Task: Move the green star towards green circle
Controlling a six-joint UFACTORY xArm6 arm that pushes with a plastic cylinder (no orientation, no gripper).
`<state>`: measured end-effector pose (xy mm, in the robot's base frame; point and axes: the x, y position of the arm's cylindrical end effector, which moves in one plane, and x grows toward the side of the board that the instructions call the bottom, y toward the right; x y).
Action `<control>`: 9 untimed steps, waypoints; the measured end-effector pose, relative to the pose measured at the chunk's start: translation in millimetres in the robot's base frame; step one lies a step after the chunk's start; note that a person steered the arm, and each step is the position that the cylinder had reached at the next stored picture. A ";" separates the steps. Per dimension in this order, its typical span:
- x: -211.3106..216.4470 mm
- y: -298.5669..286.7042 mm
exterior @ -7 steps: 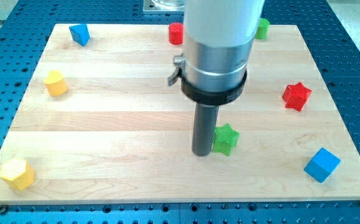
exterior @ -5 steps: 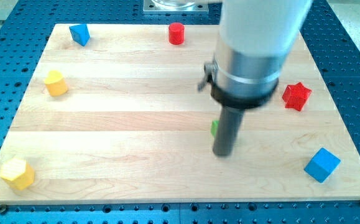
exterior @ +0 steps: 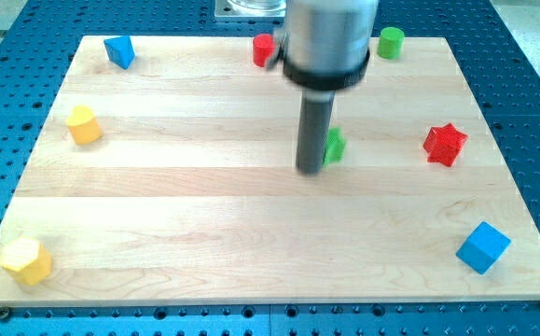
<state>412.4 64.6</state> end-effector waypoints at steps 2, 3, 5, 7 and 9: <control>-8.3 -16.5; 31.3 -16.3; -9.5 32.7; -77.3 53.1; -91.8 97.1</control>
